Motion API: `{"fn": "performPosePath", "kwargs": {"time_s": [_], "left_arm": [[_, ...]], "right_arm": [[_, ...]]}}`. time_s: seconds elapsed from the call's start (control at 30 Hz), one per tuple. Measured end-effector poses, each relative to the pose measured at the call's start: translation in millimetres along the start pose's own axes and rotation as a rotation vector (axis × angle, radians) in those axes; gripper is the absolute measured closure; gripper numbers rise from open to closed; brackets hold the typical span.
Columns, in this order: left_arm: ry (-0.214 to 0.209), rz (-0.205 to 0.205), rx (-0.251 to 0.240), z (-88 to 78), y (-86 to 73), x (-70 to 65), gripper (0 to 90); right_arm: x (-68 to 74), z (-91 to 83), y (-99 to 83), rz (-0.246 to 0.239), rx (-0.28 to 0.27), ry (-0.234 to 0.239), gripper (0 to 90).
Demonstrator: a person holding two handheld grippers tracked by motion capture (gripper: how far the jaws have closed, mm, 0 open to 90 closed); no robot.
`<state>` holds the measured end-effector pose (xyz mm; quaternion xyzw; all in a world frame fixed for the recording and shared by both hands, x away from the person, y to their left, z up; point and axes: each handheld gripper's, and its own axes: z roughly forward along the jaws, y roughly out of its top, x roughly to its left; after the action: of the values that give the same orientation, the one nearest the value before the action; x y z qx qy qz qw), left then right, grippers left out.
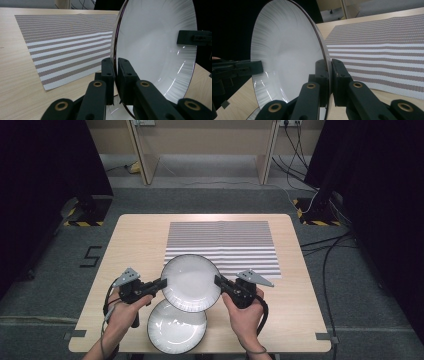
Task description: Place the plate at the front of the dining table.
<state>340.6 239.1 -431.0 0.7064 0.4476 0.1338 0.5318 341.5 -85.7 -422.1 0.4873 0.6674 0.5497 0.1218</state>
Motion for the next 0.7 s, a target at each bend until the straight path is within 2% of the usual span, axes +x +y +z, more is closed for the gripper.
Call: {"fn": "performPosePath", "kwargs": {"time_s": [0.7], "left_arm": [[-0.007,0.010,0.003,11.6,9.0,-1.8,83.5]], "right_arm": [[-8.3,-2.2,6.1,0.004,-0.013,-0.015,84.5]]}}
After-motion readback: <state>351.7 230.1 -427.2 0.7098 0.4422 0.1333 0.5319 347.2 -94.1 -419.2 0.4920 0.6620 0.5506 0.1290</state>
